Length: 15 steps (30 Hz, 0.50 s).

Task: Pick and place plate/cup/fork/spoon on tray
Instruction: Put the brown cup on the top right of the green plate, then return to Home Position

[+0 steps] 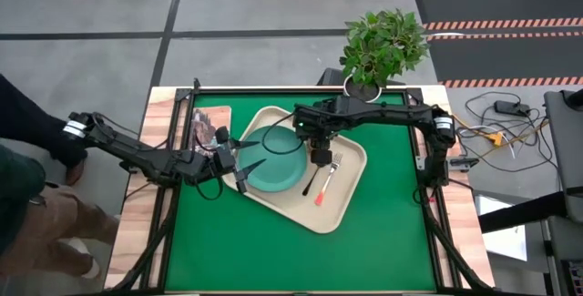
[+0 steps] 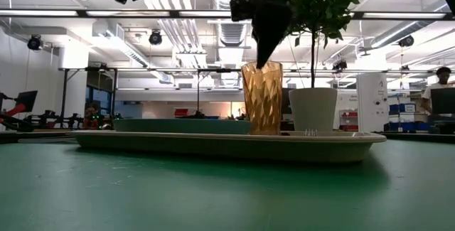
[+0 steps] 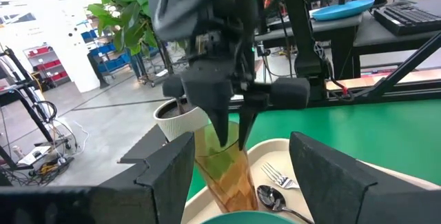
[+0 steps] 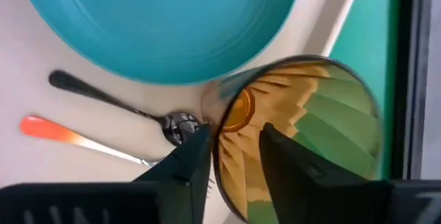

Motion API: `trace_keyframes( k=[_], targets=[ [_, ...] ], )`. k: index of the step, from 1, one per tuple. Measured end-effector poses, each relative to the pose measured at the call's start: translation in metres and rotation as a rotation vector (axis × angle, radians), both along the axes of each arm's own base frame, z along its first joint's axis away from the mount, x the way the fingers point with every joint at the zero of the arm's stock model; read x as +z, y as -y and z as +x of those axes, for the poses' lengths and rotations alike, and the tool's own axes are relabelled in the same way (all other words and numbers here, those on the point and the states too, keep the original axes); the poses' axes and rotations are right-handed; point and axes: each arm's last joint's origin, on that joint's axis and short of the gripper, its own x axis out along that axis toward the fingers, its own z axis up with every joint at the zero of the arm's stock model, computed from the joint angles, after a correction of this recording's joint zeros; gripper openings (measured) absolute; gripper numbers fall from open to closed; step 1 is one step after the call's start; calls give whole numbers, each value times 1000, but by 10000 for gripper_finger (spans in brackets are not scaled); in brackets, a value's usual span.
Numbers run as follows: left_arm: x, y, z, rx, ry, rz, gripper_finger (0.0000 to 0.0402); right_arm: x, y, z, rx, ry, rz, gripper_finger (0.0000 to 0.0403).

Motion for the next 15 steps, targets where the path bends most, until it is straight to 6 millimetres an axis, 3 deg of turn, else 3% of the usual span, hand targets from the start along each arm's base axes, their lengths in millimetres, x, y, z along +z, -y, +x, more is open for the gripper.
trace_keyframes(
  k=[8,11,15],
  targets=[
    [0,0,0,0,2,-2,219,48,-15,-17,-28,150,-3,139],
    [-3,1,1,-4,31,-95,219,62,-38,-27,24,217,-3,138],
    [-18,5,9,-96,31,-279,219,68,-84,-39,164,370,-45,131]
  ],
)
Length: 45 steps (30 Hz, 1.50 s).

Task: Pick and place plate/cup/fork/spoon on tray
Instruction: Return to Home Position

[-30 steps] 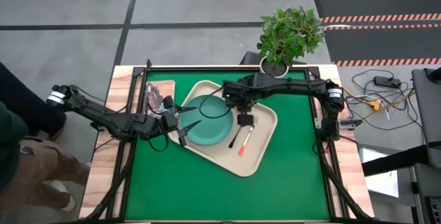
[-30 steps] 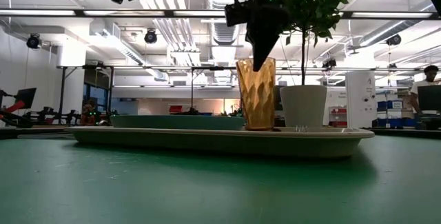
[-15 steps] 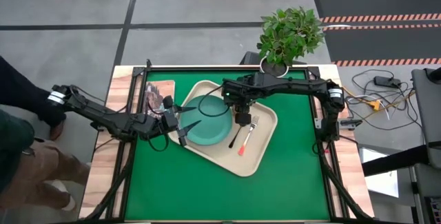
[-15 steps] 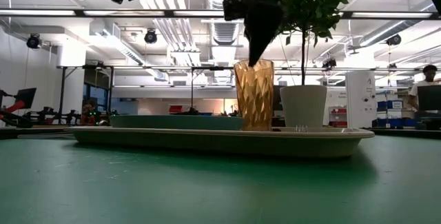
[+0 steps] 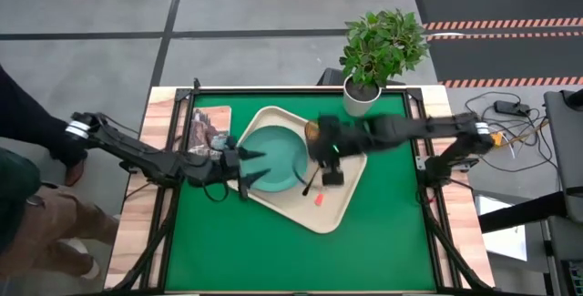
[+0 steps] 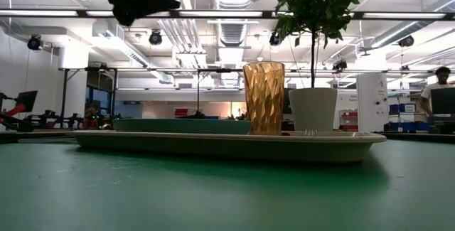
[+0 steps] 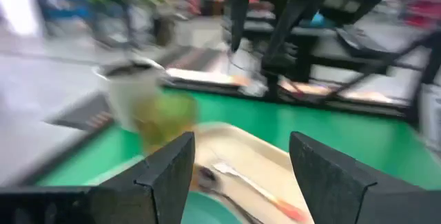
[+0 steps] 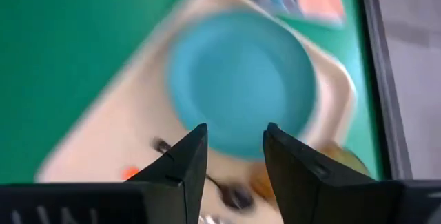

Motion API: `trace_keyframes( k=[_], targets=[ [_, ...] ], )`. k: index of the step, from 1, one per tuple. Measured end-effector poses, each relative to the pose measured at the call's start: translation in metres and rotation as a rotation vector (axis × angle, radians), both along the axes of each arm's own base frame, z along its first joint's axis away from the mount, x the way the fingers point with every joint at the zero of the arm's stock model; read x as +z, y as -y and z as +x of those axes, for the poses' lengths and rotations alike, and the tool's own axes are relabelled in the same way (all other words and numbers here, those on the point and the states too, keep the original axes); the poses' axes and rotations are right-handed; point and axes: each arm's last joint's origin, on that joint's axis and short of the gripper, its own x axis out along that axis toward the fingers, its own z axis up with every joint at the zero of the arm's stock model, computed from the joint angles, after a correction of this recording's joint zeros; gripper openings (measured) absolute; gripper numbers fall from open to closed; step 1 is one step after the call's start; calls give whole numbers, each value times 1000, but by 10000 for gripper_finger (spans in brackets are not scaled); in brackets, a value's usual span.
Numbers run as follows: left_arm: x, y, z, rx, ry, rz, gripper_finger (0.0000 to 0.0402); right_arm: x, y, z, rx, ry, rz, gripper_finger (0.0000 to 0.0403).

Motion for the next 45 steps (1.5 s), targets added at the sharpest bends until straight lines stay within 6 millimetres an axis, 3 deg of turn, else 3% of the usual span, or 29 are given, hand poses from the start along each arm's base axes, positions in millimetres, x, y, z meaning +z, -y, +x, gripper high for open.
trace_keyframes(
  k=[6,11,14,18,24,28,34,38,45],
  targets=[
    [-17,9,13,-83,-22,-105,219,-28,-62,-28,262,199,-22,121],
    [-23,12,21,-90,-9,-125,219,-53,-79,-57,343,327,-3,112],
    [-25,13,22,-96,-8,-141,219,-69,-78,-74,356,380,9,105],
    [-22,17,22,-227,3,-196,219,-86,-66,-95,356,469,-9,95],
    [-19,22,19,-401,-3,-179,209,-85,-41,-124,332,602,-65,79],
    [-11,25,14,-558,19,-154,151,-85,-31,-141,314,665,-63,67],
    [-8,18,-5,-569,4,-97,15,-87,-26,-159,306,722,-59,53],
    [-8,8,-23,-538,24,-89,9,-87,-25,-164,305,739,-58,43],
    [-29,-10,-52,-454,66,-94,1,-87,-24,-166,311,739,-67,28]
  ],
)
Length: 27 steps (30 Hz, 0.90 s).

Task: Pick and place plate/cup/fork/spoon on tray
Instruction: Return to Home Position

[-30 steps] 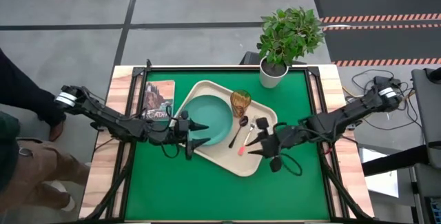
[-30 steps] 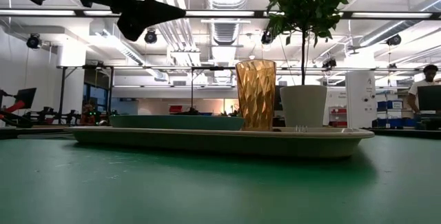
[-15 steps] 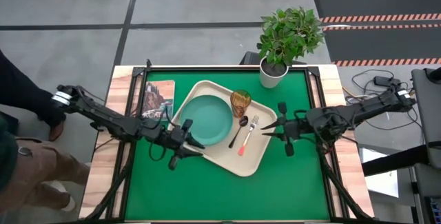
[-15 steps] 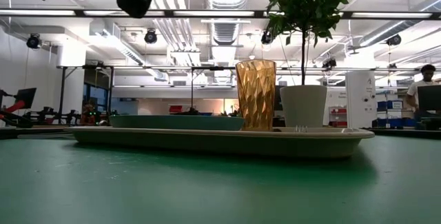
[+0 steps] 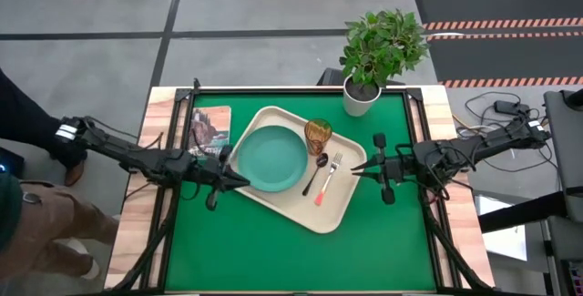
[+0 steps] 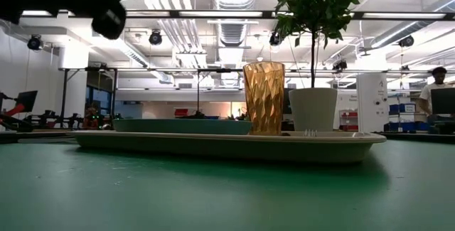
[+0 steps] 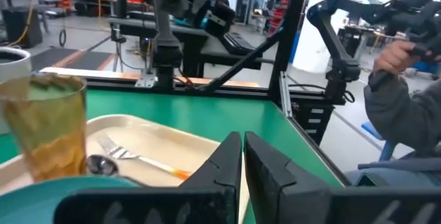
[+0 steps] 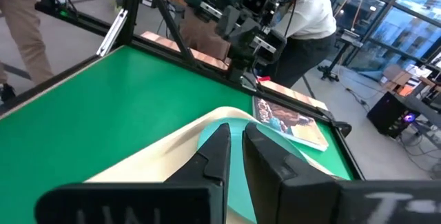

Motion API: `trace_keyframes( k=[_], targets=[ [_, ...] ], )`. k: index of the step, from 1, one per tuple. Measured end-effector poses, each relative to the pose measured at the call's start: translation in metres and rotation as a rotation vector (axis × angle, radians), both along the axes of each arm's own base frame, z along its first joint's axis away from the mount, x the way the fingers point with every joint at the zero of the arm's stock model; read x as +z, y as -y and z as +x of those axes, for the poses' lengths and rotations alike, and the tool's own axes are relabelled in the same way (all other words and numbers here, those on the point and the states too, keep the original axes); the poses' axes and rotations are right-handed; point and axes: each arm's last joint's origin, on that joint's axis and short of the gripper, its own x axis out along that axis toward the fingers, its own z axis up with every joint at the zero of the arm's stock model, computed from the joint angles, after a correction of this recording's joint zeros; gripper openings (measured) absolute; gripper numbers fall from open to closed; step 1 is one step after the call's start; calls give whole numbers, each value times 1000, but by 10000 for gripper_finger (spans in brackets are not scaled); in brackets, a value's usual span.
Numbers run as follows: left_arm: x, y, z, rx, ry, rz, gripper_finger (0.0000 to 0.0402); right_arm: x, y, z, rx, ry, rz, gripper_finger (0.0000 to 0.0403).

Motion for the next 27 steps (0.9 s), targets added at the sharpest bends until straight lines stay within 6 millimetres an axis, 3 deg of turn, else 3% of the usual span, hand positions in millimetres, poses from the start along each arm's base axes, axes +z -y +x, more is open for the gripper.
trace_keyframes(
  k=[12,27],
  targets=[
    [-27,-14,-39,58,105,-78,0,-11,2,-7,21,-3,-77,27],
    [-45,-17,-52,60,137,-85,0,-11,7,-37,104,111,-28,27]
  ],
)
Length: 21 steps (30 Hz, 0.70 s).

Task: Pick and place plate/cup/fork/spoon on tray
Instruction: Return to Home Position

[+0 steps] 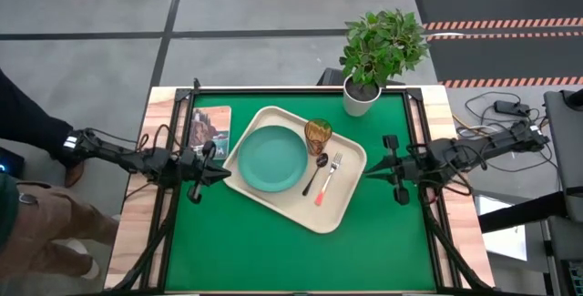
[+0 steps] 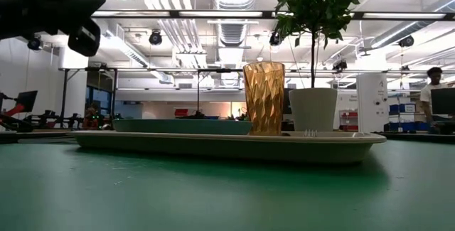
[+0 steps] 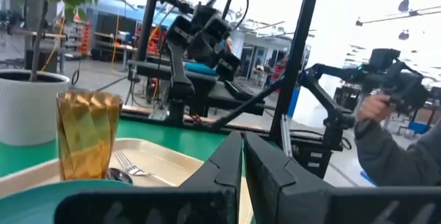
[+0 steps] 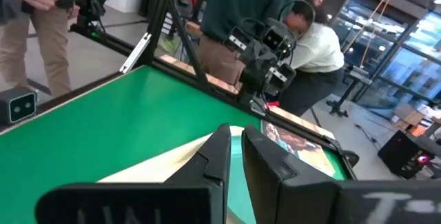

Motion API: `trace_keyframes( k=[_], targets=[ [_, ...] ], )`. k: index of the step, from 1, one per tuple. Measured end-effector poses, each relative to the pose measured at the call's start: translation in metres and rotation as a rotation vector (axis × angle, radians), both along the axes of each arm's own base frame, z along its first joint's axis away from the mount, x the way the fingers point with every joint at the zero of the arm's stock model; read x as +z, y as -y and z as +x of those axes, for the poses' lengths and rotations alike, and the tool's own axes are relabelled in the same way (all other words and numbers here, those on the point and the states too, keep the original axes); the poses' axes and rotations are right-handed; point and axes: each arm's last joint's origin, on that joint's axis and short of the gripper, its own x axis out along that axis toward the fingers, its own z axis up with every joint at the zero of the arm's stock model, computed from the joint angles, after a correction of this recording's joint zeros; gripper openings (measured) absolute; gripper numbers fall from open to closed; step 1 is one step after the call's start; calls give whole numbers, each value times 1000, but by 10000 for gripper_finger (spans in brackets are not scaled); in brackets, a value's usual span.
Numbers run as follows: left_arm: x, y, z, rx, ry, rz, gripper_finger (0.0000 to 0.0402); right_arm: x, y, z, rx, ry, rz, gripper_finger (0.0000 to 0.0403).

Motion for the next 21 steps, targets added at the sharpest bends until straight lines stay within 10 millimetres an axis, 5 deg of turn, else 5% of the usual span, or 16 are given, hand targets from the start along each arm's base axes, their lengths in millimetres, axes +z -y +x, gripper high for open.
trace_keyframes(
  k=[21],
  targets=[
    [-1,-1,0,25,2,41,0,-10,15,-58,5,291,65,27]
  ],
)
